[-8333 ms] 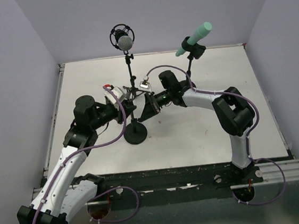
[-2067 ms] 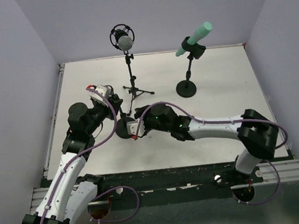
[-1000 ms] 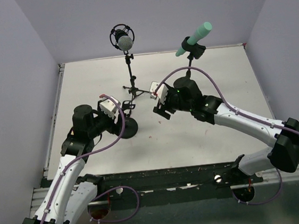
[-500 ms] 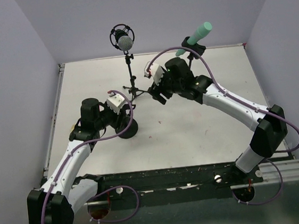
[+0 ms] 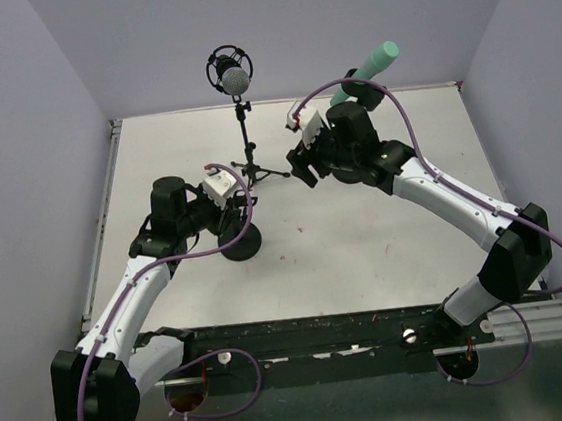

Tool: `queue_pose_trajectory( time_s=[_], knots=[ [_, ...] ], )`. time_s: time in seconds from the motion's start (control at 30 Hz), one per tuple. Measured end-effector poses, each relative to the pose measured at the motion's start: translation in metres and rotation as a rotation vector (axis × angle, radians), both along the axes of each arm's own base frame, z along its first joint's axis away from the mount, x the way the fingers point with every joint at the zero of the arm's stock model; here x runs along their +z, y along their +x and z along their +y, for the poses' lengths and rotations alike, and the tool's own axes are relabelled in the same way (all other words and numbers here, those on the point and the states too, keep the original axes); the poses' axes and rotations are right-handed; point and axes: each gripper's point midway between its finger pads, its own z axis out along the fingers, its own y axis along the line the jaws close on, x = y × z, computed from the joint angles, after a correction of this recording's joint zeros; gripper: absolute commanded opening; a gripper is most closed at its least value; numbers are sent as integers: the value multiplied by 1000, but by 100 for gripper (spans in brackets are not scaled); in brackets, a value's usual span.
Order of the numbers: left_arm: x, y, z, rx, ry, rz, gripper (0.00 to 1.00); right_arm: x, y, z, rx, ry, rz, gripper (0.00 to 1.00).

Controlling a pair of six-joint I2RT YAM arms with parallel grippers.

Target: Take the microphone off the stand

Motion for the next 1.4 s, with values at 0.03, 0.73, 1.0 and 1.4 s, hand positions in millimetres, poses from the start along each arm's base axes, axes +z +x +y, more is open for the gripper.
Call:
queue_pose_trajectory(
  time_s=[0.03,0.73,1.0,1.4],
  knots=[
    [0,0,0,-5,6,-8,22,2,0,0,1,5,-4,77],
    [4,66,92,383,16,-77,0,36,-15,-14,19,15,-94,76],
    [12,128,140,548,-15,-64,6,32,-19,-17,26,-3,-78,76],
    [37,179,169,602,-41,-91,68,29,-24,-16,47,-3,-60,77]
  ],
)
